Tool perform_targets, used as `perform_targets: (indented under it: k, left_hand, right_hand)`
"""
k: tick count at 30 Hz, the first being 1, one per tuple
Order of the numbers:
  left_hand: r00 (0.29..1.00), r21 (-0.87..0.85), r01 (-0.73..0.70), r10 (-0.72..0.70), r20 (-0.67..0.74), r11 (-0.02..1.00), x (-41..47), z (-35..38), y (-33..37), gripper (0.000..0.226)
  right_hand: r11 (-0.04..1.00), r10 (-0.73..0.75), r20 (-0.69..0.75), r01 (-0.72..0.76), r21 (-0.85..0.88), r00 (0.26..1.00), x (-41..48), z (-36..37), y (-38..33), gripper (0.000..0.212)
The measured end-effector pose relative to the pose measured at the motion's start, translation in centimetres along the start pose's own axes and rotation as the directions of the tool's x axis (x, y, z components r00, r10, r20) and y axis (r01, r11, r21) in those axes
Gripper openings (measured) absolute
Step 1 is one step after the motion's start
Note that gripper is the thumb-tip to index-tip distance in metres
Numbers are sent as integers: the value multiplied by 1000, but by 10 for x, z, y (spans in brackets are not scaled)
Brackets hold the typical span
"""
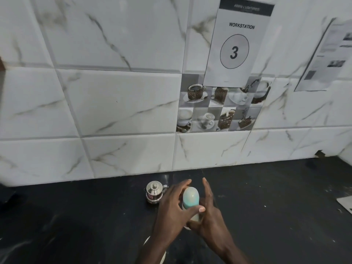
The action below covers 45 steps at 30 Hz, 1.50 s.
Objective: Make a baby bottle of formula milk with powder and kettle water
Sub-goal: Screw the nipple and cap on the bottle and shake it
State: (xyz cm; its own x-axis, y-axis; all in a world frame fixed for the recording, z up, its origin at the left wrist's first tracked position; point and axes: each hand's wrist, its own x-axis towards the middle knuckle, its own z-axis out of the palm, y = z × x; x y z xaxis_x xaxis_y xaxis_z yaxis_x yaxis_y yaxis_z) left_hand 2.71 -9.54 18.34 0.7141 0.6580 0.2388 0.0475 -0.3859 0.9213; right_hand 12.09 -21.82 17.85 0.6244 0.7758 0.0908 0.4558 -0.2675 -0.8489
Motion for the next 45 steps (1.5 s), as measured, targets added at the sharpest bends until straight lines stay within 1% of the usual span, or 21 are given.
perform_targets:
  k: [5,9,13,17,19,21,22,23,24,25,27,29,31,32,33,35,37,38,41,44,45]
  left_hand:
    - [999,104,-30,32,-16,994,1,-4,-3,71]
    - [1000,95,2,-2,0,995,3,-10,2,62]
    - [993,65,44,-50,105,997,3,-14,8,62]
    - [962,33,90,-95,254,995,3,-22,6,62]
    - [949,-18,121,-110,296,992,2,-24,6,75]
    - [937,-27,133,-117,329,991,-1,-25,-1,108]
    - [930,-48,137,-112,349,989,-1,-27,-7,123]
    - [928,-109,147,-99,359,983,-1,-27,-11,130]
    - [937,-198,169,-96,335,965,0,-28,-15,128]
    - [958,-284,196,-122,260,939,1,-29,-18,120]
    - [972,-438,226,-232,40,870,0,-32,-27,100]
    - [943,-524,194,-304,-132,829,4,-37,-35,89]
    - [906,-544,172,-349,-240,821,10,-42,-38,81]
    - [881,-559,184,-388,-272,809,11,-43,-42,73]
    - [855,-580,195,-427,-294,791,11,-44,-46,64]
    - [821,-601,221,-479,-311,768,11,-43,-49,57]
    - [823,-583,233,-477,-307,778,16,-43,-46,65]
    - [828,-568,235,-469,-308,788,17,-42,-49,70]
    - [816,-530,285,-492,-302,798,8,-39,-64,77]
    - [829,-482,323,-489,-271,815,3,-36,-65,64]
    - [826,-468,320,-484,-289,824,1,-35,-64,56]
  right_hand:
    - [1000,-21,-16,21,9,1000,1,0,-2,135]
    - [996,-2,-37,5,93,999,0,-1,0,131]
    - [987,50,-4,-49,152,999,-1,-7,1,124]
    - [992,44,76,-52,117,996,-3,-11,-2,119]
    - [998,6,110,-13,65,994,-3,-10,-2,119]
    - [999,-36,108,34,18,994,-3,-9,-3,118]
    - [998,-65,82,66,-4,995,-3,-9,-5,116]
    - [995,-101,17,101,-14,995,-3,-9,-3,112]
    - [993,-119,-71,119,-11,990,-4,-10,0,110]
    - [994,-106,-142,108,7,984,-5,-10,2,108]
    - [997,-75,-141,75,-7,987,-8,-9,3,109]
    - [999,-52,-167,53,1,985,-10,-6,8,109]
    - [994,-10,-351,46,96,936,-8,-8,10,107]
    - [990,17,-373,36,136,928,-9,-8,11,101]
    - [993,30,-326,9,120,945,-12,-3,7,95]
    - [999,-7,-250,19,46,968,-18,7,6,99]
    - [995,29,-412,15,102,911,-10,6,11,108]
    - [991,43,-442,19,133,896,-6,5,18,110]
    - [999,-14,-261,23,32,965,-8,10,19,108]
    - [997,9,-357,21,78,934,-6,3,22,110]
    - [996,-3,-325,32,85,946,-6,2,22,109]
